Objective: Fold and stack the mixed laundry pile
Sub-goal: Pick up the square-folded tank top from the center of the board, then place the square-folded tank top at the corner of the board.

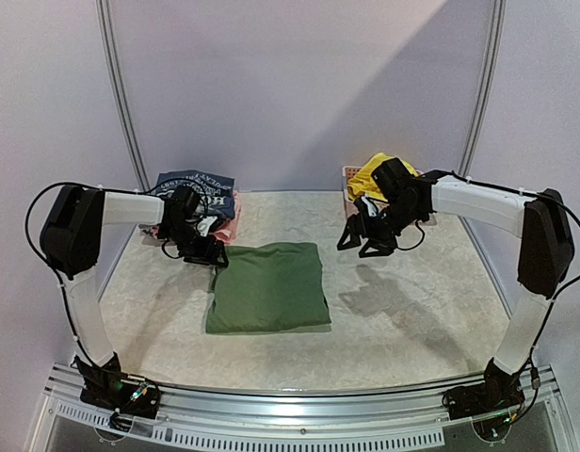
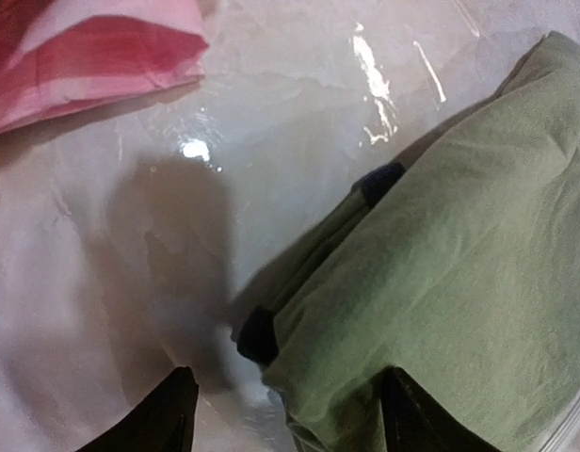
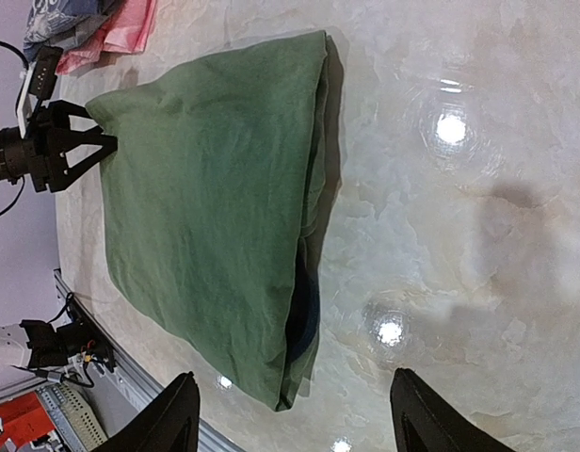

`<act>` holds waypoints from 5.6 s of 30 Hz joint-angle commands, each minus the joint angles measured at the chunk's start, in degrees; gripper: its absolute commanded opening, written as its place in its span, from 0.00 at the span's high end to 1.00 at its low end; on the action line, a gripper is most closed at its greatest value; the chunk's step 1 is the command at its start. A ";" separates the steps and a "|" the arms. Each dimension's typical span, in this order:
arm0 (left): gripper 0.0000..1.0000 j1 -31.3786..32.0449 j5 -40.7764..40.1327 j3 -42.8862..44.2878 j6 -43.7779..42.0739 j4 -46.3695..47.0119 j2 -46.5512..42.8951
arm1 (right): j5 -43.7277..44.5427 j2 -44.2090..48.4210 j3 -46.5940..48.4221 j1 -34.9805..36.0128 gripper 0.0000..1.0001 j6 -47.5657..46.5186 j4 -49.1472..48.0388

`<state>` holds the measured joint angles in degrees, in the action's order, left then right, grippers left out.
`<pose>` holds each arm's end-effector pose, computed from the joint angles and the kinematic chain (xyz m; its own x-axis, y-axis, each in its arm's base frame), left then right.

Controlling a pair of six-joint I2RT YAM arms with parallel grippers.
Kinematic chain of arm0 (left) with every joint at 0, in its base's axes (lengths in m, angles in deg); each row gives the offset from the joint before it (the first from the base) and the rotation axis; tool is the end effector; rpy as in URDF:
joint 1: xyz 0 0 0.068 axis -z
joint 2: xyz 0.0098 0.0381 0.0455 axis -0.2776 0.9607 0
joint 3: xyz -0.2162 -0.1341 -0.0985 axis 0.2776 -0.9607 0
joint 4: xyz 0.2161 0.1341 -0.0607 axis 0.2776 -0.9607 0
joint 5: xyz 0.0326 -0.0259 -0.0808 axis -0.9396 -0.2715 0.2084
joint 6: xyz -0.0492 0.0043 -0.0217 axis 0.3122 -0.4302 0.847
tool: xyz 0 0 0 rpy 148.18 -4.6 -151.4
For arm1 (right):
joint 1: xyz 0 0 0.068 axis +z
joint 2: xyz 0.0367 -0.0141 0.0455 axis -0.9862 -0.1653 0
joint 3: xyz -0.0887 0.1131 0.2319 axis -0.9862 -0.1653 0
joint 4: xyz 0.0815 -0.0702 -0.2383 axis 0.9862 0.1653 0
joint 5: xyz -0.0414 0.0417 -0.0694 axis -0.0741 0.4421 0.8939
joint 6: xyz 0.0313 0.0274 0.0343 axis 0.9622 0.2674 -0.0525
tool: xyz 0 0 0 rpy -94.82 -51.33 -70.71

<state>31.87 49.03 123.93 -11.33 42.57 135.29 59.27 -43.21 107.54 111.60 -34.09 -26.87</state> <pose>0.3704 -0.1166 0.1464 -0.9270 0.2088 -0.3116 0.3105 0.8933 -0.3251 0.3240 0.2124 0.2461 -0.9757 -0.0401 -0.2153 -0.1549 0.8215 0.5488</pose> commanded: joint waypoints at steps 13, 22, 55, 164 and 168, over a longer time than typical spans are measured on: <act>0.76 2.01 1.64 2.77 1.12 2.45 5.33 | -1.02 -3.34 1.07 -0.02 0.30 4.30 -4.19; 1.00 2.49 2.86 4.53 1.58 3.21 2.12 | 0.19 -3.06 0.75 -0.03 0.30 5.16 -4.51; 1.00 3.75 -3.47 24.38 -0.60 -10.62 -3.87 | 2.83 -0.68 -2.04 -0.06 0.30 4.31 -3.55; 1.00 -18.84 -32.41 68.01 5.97 -14.63 20.66 | 1.09 -6.97 -2.09 3.69 0.31 7.66 -3.35; 1.00 -20.14 -33.82 69.86 8.55 -14.06 23.59 | 1.02 -8.68 -0.20 4.00 0.31 7.81 -2.73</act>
<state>13.24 19.21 190.68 -5.91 26.90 156.71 59.42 -49.66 104.72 115.01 -26.74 -30.48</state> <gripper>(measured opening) 0.041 0.693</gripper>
